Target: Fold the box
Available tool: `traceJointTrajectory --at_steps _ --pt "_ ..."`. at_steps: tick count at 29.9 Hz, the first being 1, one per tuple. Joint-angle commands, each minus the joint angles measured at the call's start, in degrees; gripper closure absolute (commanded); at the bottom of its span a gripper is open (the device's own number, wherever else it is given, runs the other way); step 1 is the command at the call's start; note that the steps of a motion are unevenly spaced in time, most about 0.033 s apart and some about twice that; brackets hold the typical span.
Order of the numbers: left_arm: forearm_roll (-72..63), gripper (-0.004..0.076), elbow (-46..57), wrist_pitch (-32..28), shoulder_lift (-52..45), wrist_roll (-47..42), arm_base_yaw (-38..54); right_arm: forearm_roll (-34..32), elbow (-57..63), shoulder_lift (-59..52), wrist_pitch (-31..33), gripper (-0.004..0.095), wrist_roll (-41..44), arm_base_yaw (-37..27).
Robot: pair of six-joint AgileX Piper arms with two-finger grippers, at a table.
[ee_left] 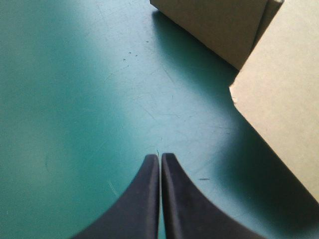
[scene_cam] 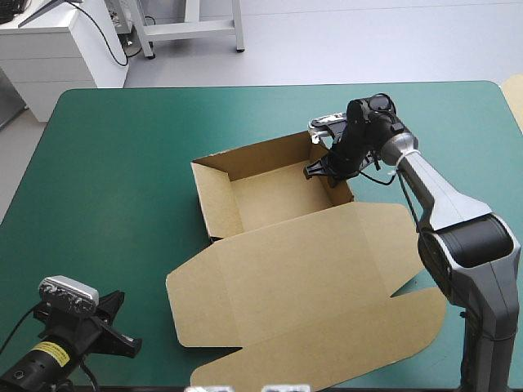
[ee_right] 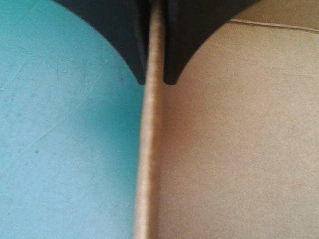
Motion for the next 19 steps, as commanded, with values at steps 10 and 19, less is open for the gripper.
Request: traceJointTrajectory --at_steps 10,19 --pt "0.1 0.0731 -1.4 -3.5 0.5 0.1 -0.1 -11.9 -1.7 -14.7 1.1 0.0928 0.2 -17.2" --pt "-0.1 0.0731 -1.4 -3.5 0.5 0.1 3.7 -7.2 -1.7 -15.1 -0.3 0.0927 0.3 -37.1"
